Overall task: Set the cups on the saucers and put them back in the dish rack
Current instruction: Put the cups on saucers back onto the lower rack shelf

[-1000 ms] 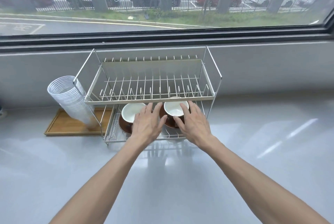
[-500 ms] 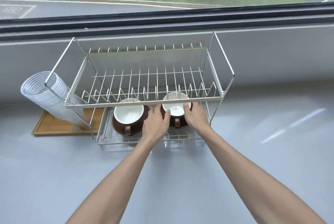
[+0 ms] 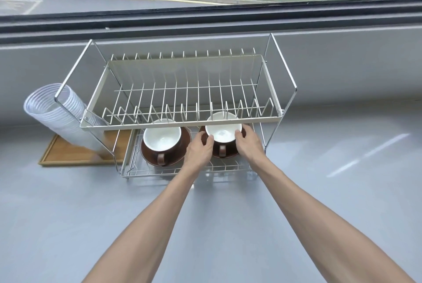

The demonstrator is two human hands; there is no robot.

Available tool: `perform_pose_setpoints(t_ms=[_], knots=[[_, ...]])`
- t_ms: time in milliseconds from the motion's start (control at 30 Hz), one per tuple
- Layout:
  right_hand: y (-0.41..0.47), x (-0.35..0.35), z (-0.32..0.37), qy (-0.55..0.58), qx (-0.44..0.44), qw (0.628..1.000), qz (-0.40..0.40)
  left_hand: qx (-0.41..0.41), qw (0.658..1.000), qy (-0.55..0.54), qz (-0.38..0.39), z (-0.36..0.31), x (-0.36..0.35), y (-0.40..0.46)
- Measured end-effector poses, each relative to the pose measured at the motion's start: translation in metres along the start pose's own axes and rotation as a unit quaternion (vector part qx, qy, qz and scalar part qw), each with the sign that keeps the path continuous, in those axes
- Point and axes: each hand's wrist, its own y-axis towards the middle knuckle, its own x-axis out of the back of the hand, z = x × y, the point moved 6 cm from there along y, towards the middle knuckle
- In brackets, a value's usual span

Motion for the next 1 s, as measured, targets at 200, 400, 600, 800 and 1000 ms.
perform_pose_setpoints(t_ms=[200, 400, 600, 800, 1000], knots=[[-0.006, 0.003, -0.002, -0.011, 0.000, 1.000, 0.000, 0.007, 1.000, -0.014, 0.006, 0.007, -0.002, -0.008], [-0.015, 0.009, 0.002, -0.051, 0.010, 0.999, 0.004, 0.011, 0.998, 0.037, 0.050, 0.006, 0.007, -0.016], [-0.041, 0.009, 0.029, -0.176, 0.088, 0.981, -0.007, -0.014, 0.979, 0.158, 0.130, 0.008, 0.041, -0.032], [-0.071, -0.016, 0.060, -0.304, 0.165, 0.937, 0.037, -0.056, 0.955, 0.272, 0.102, 0.007, 0.085, -0.049], [-0.081, -0.050, 0.079, -0.342, 0.170, 0.919, 0.098, -0.070, 0.899, 0.429, 0.051, 0.017, 0.124, -0.057]])
